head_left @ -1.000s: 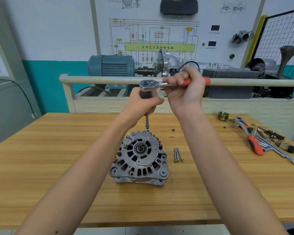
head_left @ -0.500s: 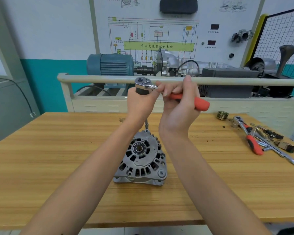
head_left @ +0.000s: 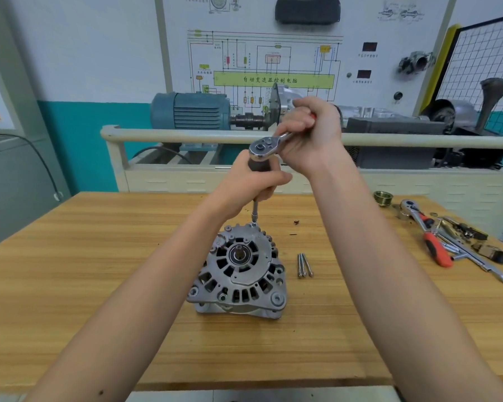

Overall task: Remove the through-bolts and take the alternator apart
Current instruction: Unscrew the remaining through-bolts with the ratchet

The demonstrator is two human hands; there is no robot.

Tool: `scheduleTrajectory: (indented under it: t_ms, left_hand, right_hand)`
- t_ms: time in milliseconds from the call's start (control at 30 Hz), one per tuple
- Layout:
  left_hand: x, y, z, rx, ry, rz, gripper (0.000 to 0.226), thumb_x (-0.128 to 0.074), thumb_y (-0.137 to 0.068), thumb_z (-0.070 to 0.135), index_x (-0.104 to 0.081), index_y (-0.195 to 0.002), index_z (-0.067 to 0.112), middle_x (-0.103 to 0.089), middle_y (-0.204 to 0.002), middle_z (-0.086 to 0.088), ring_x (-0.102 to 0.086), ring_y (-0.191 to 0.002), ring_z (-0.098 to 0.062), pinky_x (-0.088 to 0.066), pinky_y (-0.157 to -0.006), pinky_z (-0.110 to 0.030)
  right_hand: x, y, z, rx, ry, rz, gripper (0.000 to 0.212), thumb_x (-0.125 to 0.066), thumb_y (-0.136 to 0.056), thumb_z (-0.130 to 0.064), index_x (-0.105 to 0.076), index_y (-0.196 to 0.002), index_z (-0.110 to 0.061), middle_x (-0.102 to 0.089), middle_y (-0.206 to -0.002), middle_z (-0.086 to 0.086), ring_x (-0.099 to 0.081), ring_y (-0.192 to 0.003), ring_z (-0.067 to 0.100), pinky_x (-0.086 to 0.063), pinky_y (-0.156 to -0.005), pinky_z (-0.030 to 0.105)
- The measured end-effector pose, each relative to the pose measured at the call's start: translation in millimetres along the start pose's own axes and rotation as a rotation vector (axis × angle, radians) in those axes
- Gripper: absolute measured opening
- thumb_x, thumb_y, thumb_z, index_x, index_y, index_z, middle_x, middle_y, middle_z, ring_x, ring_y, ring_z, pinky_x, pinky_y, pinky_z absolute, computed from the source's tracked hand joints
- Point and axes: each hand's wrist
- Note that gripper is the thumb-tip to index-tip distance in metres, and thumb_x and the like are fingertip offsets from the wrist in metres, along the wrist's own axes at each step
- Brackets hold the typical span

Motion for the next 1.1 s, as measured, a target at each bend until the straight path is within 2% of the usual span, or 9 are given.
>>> scheduleTrajectory:
  t_ms: [133,333,433,633,733,867,933,1033,1100]
  left_hand:
    - [0.5,-1.4,-3.1,0.017,0.075,0.121,0.036,-0.058,-0.069,0.006,-0.044,-0.041,0.024,-0.033,-0.039,0.006,-0.023,-0.035,-0.01,-0.022,-0.041,-0.017]
    - [-6.5,-5.7,-2.7,0.019,0.036,0.465,0.054,-0.054,-0.084,-0.002,-0.058,-0.041,0.03,-0.037,-0.038,0.013,-0.027,-0.037,-0.006,-0.024,-0.038,-0.017]
    - [-3.6,-2.5,-2.7,0.0,0.028,0.398,0.042,-0.058,-0.079,-0.002,-0.055,-0.047,0.025,-0.038,-0.041,0.011,-0.029,-0.037,-0.008,-0.025,-0.039,-0.017]
    - [11.8,6.9,1.2,-0.036,-0.059,0.023,0.034,-0.064,-0.072,0.008,-0.049,-0.044,0.022,-0.042,-0.043,-0.001,-0.034,-0.041,-0.019,-0.029,-0.046,-0.026]
    - [6.7,3.8,3.5,0.002,-0.066,-0.025,0.034,-0.065,-0.072,0.01,-0.049,-0.044,0.02,-0.04,-0.042,-0.004,-0.033,-0.039,-0.018,-0.029,-0.045,-0.024]
    - [-1.7,2.8,-0.4,0.013,-0.009,0.129,0.039,-0.059,-0.069,0.006,-0.042,-0.038,0.023,-0.036,-0.038,0.005,-0.028,-0.034,-0.01,-0.026,-0.042,-0.016]
    - [-4.9,0.8,-2.8,0.031,0.015,0.32,0.037,-0.058,-0.07,0.003,-0.043,-0.043,0.022,-0.036,-0.037,0.007,-0.028,-0.034,-0.009,-0.026,-0.043,-0.019]
    - [-10.8,-4.6,-3.9,0.077,0.054,0.621,0.04,-0.057,-0.077,-0.002,-0.052,-0.044,0.022,-0.039,-0.037,0.011,-0.03,-0.04,-0.01,-0.025,-0.045,-0.023]
    - [-13.0,-5.3,-2.9,0.064,0.061,0.655,0.045,-0.057,-0.078,0.002,-0.06,-0.042,0.029,-0.043,-0.039,0.012,-0.033,-0.043,-0.008,-0.027,-0.044,-0.022]
  right_hand:
    - [8.6,18.5,22.3,0.299,-0.037,0.063,0.043,-0.041,-0.095,-0.01,-0.033,-0.053,-0.016,-0.028,-0.038,-0.005,-0.032,-0.032,0.012,-0.04,-0.043,0.021]
    - [17.0,54.1,70.9,0.782,0.181,-0.114,0.03,-0.041,-0.094,-0.007,-0.04,-0.064,-0.012,-0.048,-0.045,-0.001,-0.055,-0.05,0.017,-0.052,-0.065,0.029]
    - [14.2,49.6,61.4,0.722,0.148,-0.102,0.036,-0.04,-0.096,-0.005,-0.039,-0.061,-0.013,-0.044,-0.042,0.0,-0.052,-0.044,0.018,-0.051,-0.061,0.032]
    - [1.3,12.6,12.1,0.146,0.043,0.019,0.042,-0.041,-0.094,-0.01,-0.032,-0.054,-0.017,-0.028,-0.037,-0.005,-0.031,-0.031,0.011,-0.04,-0.04,0.019]
    - [-5.0,1.6,4.1,-0.012,0.017,0.018,0.043,-0.042,-0.093,-0.007,-0.03,-0.053,-0.018,-0.026,-0.035,-0.008,-0.027,-0.026,0.009,-0.033,-0.032,0.015]
    - [-1.0,10.8,15.1,0.171,0.001,0.08,0.04,-0.042,-0.094,-0.009,-0.031,-0.056,-0.018,-0.026,-0.037,-0.008,-0.028,-0.029,0.009,-0.035,-0.037,0.017]
    - [6.0,24.0,29.9,0.354,-0.024,0.086,0.039,-0.042,-0.096,-0.01,-0.033,-0.058,-0.015,-0.03,-0.039,-0.005,-0.033,-0.034,0.012,-0.042,-0.043,0.021]
    - [12.3,45.5,58.9,0.601,0.026,0.014,0.037,-0.042,-0.098,-0.007,-0.038,-0.062,-0.012,-0.041,-0.043,0.001,-0.048,-0.043,0.018,-0.052,-0.058,0.031]
    - [13.2,52.5,70.4,0.7,0.107,-0.048,0.035,-0.041,-0.098,-0.006,-0.04,-0.063,-0.012,-0.046,-0.045,0.001,-0.054,-0.048,0.019,-0.052,-0.063,0.031]
Point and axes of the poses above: each hand's wrist, its own y-axis away from the middle knuckle, its own x-axis out of the back of the hand, z = x × y
